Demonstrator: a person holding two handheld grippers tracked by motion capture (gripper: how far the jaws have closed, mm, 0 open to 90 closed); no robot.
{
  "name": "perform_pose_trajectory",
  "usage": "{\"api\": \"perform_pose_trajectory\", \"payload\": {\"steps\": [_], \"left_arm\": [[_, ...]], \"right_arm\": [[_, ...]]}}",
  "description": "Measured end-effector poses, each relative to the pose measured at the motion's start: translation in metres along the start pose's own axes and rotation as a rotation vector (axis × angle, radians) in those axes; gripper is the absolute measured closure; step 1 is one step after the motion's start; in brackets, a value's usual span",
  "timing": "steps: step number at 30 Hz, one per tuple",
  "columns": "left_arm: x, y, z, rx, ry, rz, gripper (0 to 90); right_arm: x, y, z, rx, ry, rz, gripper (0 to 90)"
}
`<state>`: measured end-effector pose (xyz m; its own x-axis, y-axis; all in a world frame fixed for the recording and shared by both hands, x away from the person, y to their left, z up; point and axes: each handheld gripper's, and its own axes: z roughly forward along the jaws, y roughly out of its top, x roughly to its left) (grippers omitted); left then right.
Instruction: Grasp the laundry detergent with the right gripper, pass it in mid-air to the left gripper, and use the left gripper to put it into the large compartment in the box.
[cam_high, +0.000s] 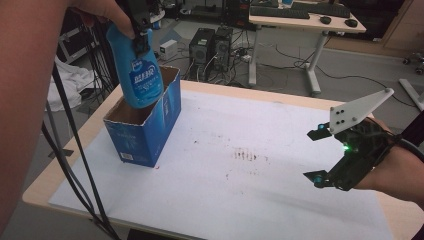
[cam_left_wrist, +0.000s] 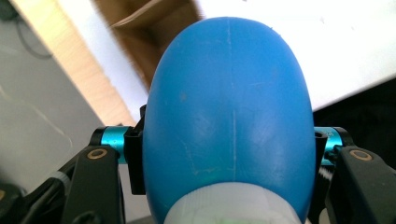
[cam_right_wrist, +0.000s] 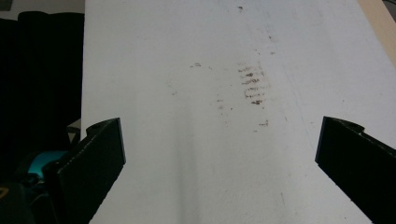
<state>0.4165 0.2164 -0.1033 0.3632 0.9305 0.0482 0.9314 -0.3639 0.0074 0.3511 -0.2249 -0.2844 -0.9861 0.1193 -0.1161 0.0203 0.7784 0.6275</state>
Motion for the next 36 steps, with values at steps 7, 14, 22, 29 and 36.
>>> {"api": "perform_pose_trajectory", "payload": {"steps": [7,14,22,29,36], "left_arm": [[0.015,0.003,0.015,0.023,-0.003,-0.102,39.0],[0.022,0.009,0.037,0.062,-0.013,-0.093,39.0],[0.032,0.012,0.075,0.072,-0.046,-0.018,39.0],[0.031,0.012,0.106,0.075,-0.031,0.119,39.0],[0.03,0.011,0.14,0.06,-0.005,0.345,39.0]], "right_arm": [[-0.001,0.002,0.003,0.004,0.003,0.002,0.8],[-0.003,0.0,0.004,0.007,0.0,0.006,0.8],[-0.003,0.001,0.006,0.015,-0.001,0.011,0.8],[-0.003,0.001,0.008,0.013,-0.008,0.012,0.8],[-0.003,0.002,0.016,0.025,0.001,0.019,0.8]]}}
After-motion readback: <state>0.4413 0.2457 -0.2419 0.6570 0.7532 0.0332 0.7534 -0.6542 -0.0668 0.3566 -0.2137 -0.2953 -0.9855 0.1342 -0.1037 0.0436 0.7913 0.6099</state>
